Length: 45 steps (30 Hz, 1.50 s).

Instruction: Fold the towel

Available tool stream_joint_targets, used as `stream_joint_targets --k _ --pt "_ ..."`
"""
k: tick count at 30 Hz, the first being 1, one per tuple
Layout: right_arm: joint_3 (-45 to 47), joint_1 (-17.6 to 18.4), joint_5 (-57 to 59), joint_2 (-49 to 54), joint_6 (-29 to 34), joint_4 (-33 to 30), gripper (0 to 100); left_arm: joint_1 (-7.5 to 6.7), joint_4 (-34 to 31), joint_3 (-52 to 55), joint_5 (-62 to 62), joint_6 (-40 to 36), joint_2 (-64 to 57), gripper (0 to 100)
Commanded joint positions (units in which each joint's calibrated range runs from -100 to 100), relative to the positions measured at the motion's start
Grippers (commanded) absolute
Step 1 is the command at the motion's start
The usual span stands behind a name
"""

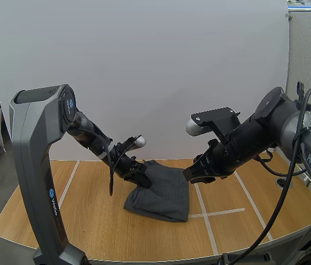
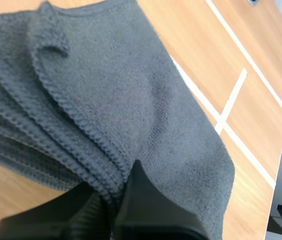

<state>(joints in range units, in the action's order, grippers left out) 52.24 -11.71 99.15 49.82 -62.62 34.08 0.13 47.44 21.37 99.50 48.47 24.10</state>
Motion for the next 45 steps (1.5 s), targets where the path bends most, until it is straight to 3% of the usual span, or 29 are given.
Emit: stream_joint_targets --k 1,13,15,19,20,21,22,36,45 --pt "-0.24 -0.22 0.85 0.75 0.04 -0.58 58 -0.13 -0.41 -1.89 0.5 -3.07 -1.27 0" --pt "-0.24 -0.22 0.85 0.75 0.04 -0.56 58 -0.07 -2.44 -2.31 0.5 -3.01 -3.32 3" --pt "-0.24 -0.22 0.85 0.75 0.04 -0.56 58 -0.07 -2.44 -2.31 0.5 -3.01 -3.32 16" --pt "-0.24 -0.22 0.85 0.75 0.04 -0.56 58 -0.07 -2.66 -2.31 0.5 -3.27 -3.32 66" --pt "-0.24 -0.22 0.85 0.75 0.04 -0.56 58 -0.07 -2.66 -2.31 0.5 -3.27 -3.32 74" --pt "-0.24 -0.22 0.85 0.75 0.04 -0.56 58 -0.07 -2.66 -2.31 0.5 -3.39 -3.32 88" --pt "-0.24 -0.22 0.85 0.75 0.04 -0.56 58 -0.07 -2.66 -2.31 0.5 -3.63 -3.32 92" --pt "-0.24 -0.22 0.85 0.75 0.04 -0.56 58 -0.07 -6.05 -2.35 0.5 -4.33 -8.38 93" --pt "-0.24 -0.22 0.85 0.75 0.04 -0.56 58 -0.07 -7.39 -0.12 0.5 -3.78 -8.27 84"
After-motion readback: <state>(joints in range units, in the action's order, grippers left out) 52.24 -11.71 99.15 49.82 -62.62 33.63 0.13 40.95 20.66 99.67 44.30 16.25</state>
